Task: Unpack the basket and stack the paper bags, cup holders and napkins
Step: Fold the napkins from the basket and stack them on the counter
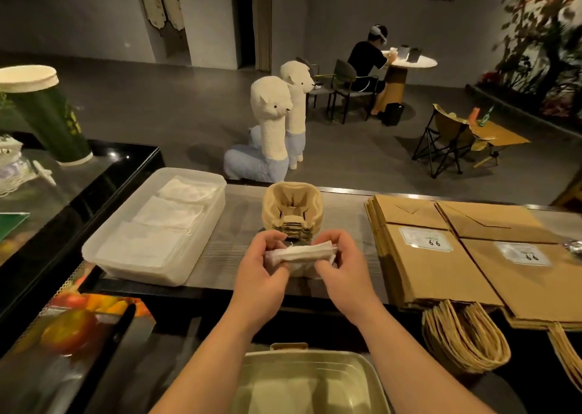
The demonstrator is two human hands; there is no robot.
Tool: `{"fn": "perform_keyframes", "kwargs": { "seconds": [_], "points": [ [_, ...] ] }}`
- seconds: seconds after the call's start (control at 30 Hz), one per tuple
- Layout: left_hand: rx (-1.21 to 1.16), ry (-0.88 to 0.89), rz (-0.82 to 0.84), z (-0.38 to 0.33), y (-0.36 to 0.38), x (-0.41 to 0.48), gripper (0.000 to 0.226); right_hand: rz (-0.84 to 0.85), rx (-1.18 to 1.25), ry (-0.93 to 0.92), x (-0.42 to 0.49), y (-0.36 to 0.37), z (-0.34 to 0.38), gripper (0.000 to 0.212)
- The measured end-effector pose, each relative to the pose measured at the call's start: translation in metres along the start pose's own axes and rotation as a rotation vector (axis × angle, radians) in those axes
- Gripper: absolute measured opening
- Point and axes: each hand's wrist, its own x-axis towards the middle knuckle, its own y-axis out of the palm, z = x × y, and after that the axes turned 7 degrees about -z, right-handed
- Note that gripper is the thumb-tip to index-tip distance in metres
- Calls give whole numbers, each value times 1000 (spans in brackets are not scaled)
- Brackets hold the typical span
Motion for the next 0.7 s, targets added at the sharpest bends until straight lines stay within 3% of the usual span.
{"fn": "perform_keyframes", "kwargs": {
  "seconds": [0.1, 0.33, 0.4, 0.5, 0.57, 0.7],
  "points": [
    [-23, -19, 24, 4, 3, 3, 64, -62, 247, 92, 2, 8, -1, 24],
    [-7, -45, -54, 0, 14, 3, 58, -304, 173, 133, 9, 22, 1, 5],
    [-3, -35, -47, -3, 14, 3, 56, -249, 168, 116, 11, 21, 2, 9],
    [-8, -41, -41, -7, 17, 4, 52, -2, 324, 151, 9, 12, -1, 32],
    [-21, -78, -53, -7, 18, 5, 50, 71, 277, 123, 5, 3, -2, 41],
    [-54, -94, -89, -8, 18, 4, 48, -79, 77, 77, 2, 1, -2, 46]
  ]
}}
